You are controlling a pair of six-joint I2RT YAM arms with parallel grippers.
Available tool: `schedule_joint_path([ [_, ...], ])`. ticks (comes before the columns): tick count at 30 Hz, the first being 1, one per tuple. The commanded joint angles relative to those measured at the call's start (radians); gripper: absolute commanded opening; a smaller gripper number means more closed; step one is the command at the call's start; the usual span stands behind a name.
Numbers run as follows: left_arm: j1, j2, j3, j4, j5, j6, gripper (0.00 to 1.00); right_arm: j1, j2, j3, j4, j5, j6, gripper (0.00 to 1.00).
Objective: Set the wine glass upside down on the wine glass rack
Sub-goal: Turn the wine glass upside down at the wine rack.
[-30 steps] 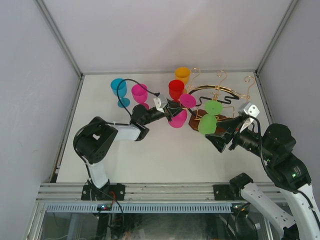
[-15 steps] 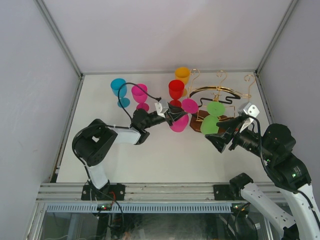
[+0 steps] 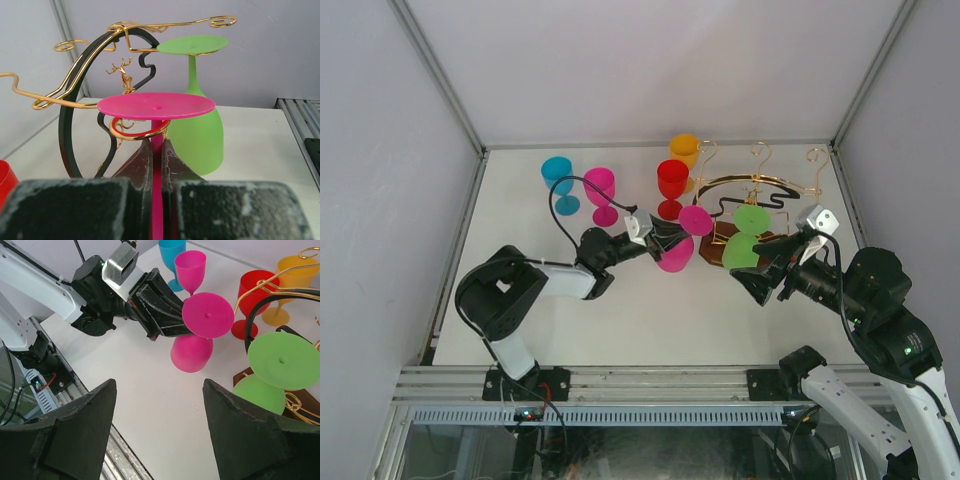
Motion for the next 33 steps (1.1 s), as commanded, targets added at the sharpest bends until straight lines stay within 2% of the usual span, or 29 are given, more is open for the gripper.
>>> schedule_joint_path([
  [1,-0.007,-0.048,-0.037,0.021,-0.039,0.026,0.0,-0.007,-0.006,0.034,0.011,0.003,0.0,0.7],
  [10,-0.005,-0.048,-0.043,0.02,-0.131,-0.013,0.02,-0.006,-0.006,0.034,0.016,0.011,0.004,0.7],
  [19,-0.002,-0.029,-0.041,0.014,-0.226,-0.059,0.35,-0.006,-0.007,0.034,0.013,0.022,-0.001,0.7],
  [27,0.003,-0.069,-0.093,0.01,-0.271,-0.079,0.42,-0.006,-0.009,0.033,0.014,0.03,-0.007,0.7],
  [33,0.003,-0.21,-0.231,-0.08,-0.473,-0.128,0.5,-0.006,-0.013,0.027,0.009,0.047,-0.022,0.7],
])
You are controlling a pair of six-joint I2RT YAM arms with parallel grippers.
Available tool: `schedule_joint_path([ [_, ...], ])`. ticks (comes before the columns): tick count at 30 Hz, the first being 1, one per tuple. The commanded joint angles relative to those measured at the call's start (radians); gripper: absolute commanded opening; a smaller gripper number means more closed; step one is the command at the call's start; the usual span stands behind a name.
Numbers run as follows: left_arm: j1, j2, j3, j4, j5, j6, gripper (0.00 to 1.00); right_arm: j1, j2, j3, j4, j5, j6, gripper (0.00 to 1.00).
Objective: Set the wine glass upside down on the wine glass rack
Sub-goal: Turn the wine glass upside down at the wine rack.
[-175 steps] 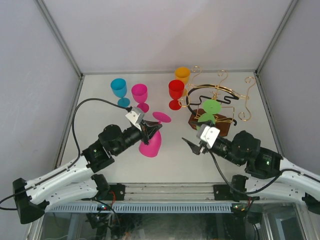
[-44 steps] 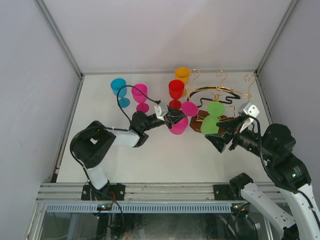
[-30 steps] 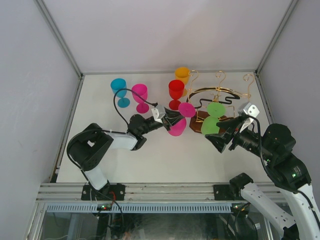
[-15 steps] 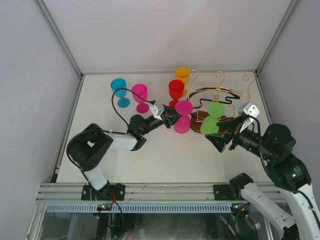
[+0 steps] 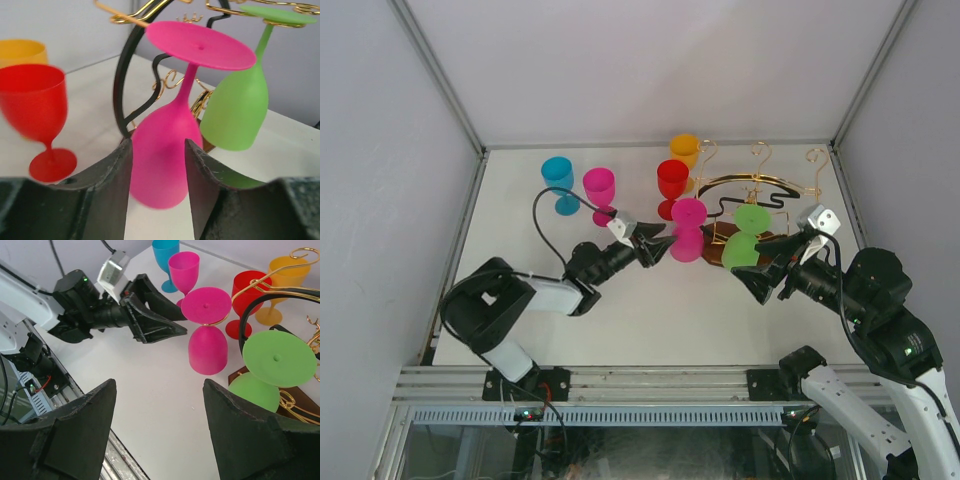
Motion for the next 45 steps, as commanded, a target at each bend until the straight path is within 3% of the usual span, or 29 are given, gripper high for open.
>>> schedule_joint_path([
  [1,0.004,-0.16,-0.094,-0.047,-0.184,-0.052,0.53,-0.005,-0.012,0.025,0.008,0.027,-0.02,0.7],
  [3,0.002,-0.236,-0.135,-0.128,-0.253,-0.074,0.68,-0.006,-0.015,0.02,0.008,0.039,-0.027,0.7],
  [5,0.001,-0.348,-0.166,-0.256,-0.309,-0.096,0.75,-0.006,-0.017,0.019,0.004,0.046,-0.032,0.7],
  [9,-0.006,-0.535,-0.17,-0.593,-0.42,-0.123,0.77,-0.006,-0.025,0.009,-0.002,0.055,-0.043,0.71],
  [14,-0.006,-0.695,-0.036,-1.12,-0.533,-0.147,0.81,-0.007,-0.049,-0.022,0.005,0.073,-0.038,0.71],
  [21,0.0,-0.764,0.177,-1.563,-0.655,-0.202,0.87,-0.006,-0.072,-0.056,0.027,0.079,0.003,0.72],
  [27,0.014,-0.713,0.322,-1.797,-0.796,-0.212,1.0,-0.006,-0.086,-0.057,0.021,0.111,0.03,0.77],
  [30,0.022,-0.685,0.368,-1.859,-0.831,-0.206,1.0,-0.006,-0.083,-0.053,-0.007,0.193,0.087,0.83],
  [36,0.04,-0.667,0.408,-1.899,-0.816,-0.186,1.0,-0.006,0.008,0.013,-0.158,0.324,0.153,0.99],
  [45,0.081,-0.654,0.412,-1.925,-0.741,-0.182,1.0,-0.006,0.147,0.114,-0.307,0.281,0.108,1.0],
])
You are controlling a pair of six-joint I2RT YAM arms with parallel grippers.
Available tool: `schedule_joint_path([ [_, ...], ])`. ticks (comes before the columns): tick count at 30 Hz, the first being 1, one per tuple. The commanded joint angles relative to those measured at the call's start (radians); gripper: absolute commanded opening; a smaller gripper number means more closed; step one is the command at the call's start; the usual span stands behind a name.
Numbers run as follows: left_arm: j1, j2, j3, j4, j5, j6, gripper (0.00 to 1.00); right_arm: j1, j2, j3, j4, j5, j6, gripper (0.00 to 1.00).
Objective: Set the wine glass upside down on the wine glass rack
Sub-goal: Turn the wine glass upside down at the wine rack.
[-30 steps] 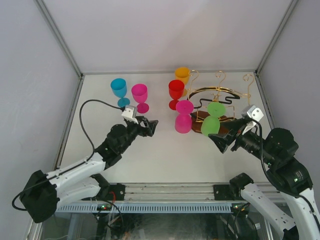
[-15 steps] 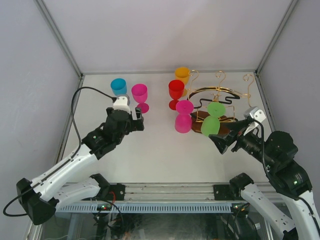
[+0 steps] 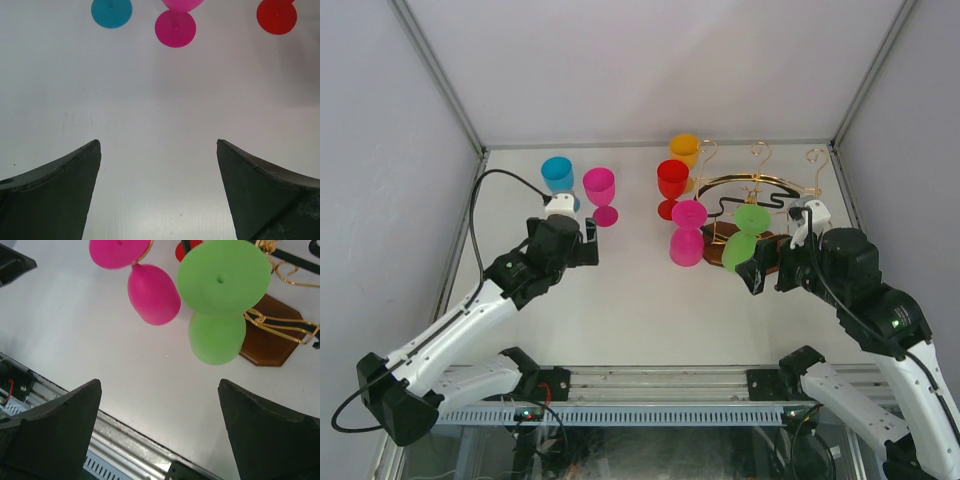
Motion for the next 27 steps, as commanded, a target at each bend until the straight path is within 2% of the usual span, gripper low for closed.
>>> schedule_joint_path([
  [1,0.024,-0.005,0.052,-0.013,0.033,0.011,1.0,-0.006,0.033,0.066,-0.064,0.014,0.0,1.0],
  [5,0.058,-0.008,0.055,-0.02,0.055,0.013,1.0,-0.013,0.031,0.072,-0.033,-0.004,0.084,1.0],
  [8,0.092,0.003,0.081,-0.028,0.073,0.018,1.0,-0.021,0.049,0.087,-0.018,-0.015,0.068,1.0],
  [11,0.114,0.029,0.122,-0.051,0.064,0.027,1.0,-0.025,0.044,0.099,-0.011,0.045,0.067,1.0],
  [21,0.159,0.183,0.247,-0.12,0.034,0.037,1.0,-0.029,0.029,0.104,-0.037,0.088,0.025,1.0],
  [27,0.166,0.265,0.281,-0.109,0.127,0.049,1.0,-0.031,0.016,0.099,-0.056,0.124,0.004,1.0],
])
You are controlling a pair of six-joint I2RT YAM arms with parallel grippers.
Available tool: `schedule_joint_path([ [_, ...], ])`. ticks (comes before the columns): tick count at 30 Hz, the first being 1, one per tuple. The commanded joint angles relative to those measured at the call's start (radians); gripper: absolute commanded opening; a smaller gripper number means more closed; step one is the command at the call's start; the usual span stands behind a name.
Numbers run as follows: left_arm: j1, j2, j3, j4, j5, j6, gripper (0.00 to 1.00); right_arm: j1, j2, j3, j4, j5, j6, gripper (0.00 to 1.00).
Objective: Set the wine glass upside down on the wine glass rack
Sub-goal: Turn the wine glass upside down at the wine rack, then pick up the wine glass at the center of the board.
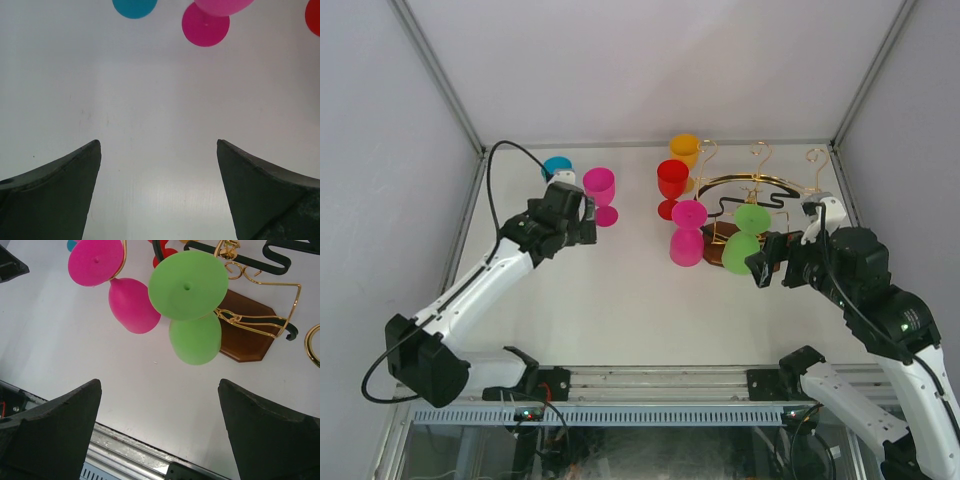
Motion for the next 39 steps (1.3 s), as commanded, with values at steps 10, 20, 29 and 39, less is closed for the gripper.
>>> schedule_joint_path([
  [10,0.026,0.251,0.256,0.056,0.107,0.098,1.0,-0.007,-0.021,0.013,0.007,0.032,-0.032,1.0],
  [20,0.09,0.431,0.39,0.106,0.184,0.156,1.0,-0.006,-0.021,0.005,0.007,-0.003,-0.045,1.0],
  [29,0.108,0.54,0.483,0.1,0.2,0.177,1.0,-0.006,-0.018,-0.006,0.004,-0.03,-0.047,1.0],
  [39,0.125,0.656,0.609,0.075,0.207,0.189,1.0,-0.006,-0.017,-0.006,-0.006,-0.044,-0.052,1.0],
])
